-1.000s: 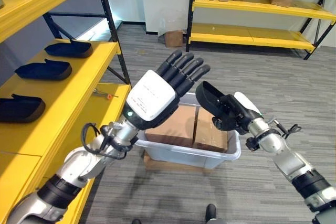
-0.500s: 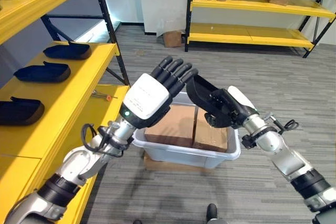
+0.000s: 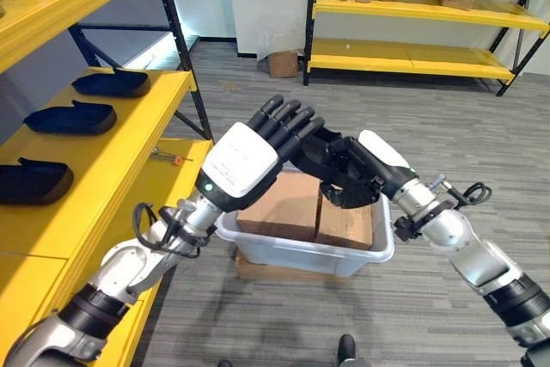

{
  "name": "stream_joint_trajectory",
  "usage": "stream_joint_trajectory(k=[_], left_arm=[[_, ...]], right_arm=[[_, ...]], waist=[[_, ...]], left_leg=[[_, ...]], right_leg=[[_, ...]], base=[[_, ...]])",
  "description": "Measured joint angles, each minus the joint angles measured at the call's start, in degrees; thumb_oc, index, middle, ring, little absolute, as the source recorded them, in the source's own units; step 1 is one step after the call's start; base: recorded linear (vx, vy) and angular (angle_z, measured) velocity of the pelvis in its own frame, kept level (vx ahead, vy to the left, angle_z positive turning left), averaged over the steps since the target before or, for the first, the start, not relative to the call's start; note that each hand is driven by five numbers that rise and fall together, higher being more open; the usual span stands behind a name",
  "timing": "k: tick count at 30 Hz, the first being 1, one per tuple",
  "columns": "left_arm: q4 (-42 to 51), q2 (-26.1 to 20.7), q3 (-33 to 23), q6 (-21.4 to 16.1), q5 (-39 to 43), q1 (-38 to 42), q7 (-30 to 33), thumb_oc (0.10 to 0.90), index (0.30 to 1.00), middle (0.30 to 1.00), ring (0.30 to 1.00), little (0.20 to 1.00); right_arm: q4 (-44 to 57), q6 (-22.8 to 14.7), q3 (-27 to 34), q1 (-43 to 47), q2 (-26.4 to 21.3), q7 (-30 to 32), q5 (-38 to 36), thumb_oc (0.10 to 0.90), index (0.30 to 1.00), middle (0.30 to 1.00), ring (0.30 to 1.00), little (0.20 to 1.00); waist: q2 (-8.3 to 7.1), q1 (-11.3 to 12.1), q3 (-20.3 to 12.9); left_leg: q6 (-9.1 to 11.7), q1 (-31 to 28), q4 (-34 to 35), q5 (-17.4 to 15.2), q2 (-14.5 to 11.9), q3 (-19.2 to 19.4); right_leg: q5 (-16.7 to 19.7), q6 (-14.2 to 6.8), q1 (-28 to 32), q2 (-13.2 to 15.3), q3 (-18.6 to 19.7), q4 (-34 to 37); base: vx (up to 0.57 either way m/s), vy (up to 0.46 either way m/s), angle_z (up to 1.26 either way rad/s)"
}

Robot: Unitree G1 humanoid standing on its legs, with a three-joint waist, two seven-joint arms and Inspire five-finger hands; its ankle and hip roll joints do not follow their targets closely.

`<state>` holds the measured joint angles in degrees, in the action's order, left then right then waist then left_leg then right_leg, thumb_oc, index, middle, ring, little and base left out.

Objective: Move parts from the plastic box to the shelf.

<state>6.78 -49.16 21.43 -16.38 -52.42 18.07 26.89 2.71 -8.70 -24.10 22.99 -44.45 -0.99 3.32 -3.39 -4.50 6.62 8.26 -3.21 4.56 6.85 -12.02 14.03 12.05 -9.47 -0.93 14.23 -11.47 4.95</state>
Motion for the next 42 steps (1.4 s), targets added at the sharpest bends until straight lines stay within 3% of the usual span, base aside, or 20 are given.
stream_joint_trajectory(k=[32,33,34,35,42], left_arm=[[-0.05,-2.22,1.6,0.2,-1.99,1.44,1.41,0.9,1.0,1.0,1.0,1.0],[-0.07,-2.23,1.75,0.22,-1.99,1.45,1.41,0.69,0.706,0.706,0.706,0.706],[-0.11,-2.22,1.8,0.23,-1.98,1.45,1.41,0.604,0.585,0.585,0.585,0.585],[-0.16,-2.22,1.85,0.23,-1.97,1.45,1.41,0.416,0.322,0.322,0.322,0.322],[-0.61,-2.15,1.87,1.02,-1.92,3.8,2.38,0.4,0.3,0.3,0.3,0.3]], right_arm=[[5.69,-1.26,-4.8,6.31,-3.3,-2.53,-0.09,0.4,0.3,0.3,0.3,0.3],[5.69,-1.26,-4.8,6.31,-3.37,-2.53,-0.09,0.4,0.3,0.3,0.3,0.3],[5.72,-1.26,-4.8,6.31,-3.47,-2.53,-0.09,0.4,0.3,0.3,0.3,0.3],[5.81,-1.26,-4.8,6.31,-3.63,-2.53,-0.09,0.4,0.3,0.3,0.3,0.3],[6.13,-1.26,-4.94,6.3,-4.34,-2.8,-0.12,0.4,0.3,0.3,0.3,0.3]], waist=[[-0.87,-0.4,-0.02],[-0.86,-0.66,-0.03],[-0.86,-0.77,-0.03],[-0.86,-0.84,-0.03],[-0.85,-1.14,-0.03]], left_leg=[[0.27,-0.94,0.0,-0.65,-0.17,1.41],[0.29,-0.95,0.0,-0.66,-0.24,1.42],[0.3,-0.95,-0.01,-0.67,-0.28,1.42],[0.32,-0.95,0.0,-0.68,-0.3,1.42],[0.33,-0.97,-0.01,-0.68,-0.35,1.42]], right_leg=[[-0.08,-0.1,-0.26,-0.29,1.21,0.03],[-0.09,-0.1,-0.26,-0.35,1.21,0.03],[-0.09,-0.1,-0.26,-0.38,1.21,0.03],[-0.09,-0.09,-0.26,-0.4,1.21,0.03],[-0.08,-0.09,-0.25,-0.45,1.22,0.03]], base=[[0.0,0.001,-0.02],[0.0,0.0,0.0],[0.0,0.0,0.0],[0.0,0.0,0.0],[0.0,0.0,0.0]])
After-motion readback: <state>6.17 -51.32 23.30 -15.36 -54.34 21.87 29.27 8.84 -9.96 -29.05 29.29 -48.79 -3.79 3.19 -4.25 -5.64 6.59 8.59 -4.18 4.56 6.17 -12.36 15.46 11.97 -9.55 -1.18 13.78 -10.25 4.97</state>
